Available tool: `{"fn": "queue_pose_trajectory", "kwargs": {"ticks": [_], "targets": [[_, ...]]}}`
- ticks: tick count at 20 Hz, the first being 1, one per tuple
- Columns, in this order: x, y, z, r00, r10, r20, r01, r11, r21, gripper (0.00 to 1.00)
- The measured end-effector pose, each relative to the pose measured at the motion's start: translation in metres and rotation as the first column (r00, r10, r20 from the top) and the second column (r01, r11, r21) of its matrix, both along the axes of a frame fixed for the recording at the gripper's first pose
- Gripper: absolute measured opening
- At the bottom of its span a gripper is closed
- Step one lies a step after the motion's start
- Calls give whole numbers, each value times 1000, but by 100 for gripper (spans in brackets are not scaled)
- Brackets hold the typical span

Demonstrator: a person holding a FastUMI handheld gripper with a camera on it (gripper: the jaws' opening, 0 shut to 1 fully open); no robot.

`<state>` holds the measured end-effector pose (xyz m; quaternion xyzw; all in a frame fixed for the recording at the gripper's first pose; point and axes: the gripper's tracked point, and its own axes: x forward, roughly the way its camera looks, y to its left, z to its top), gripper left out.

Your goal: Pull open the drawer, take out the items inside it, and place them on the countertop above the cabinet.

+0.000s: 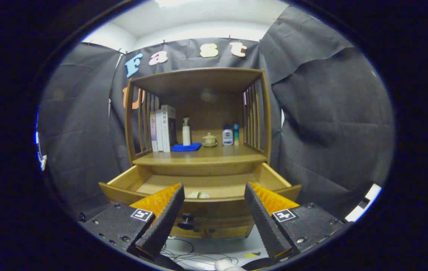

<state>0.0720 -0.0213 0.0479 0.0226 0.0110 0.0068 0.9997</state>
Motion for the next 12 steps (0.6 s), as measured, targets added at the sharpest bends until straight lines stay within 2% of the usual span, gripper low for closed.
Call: {"fn": "queue_pose_trajectory", "kwargs": {"ticks": [6, 12], "targets": [[38, -7, 78, 999, -12, 46, 11, 1000, 24, 100], [109, 19, 113, 998, 18, -66, -15, 999, 46, 100]]}}
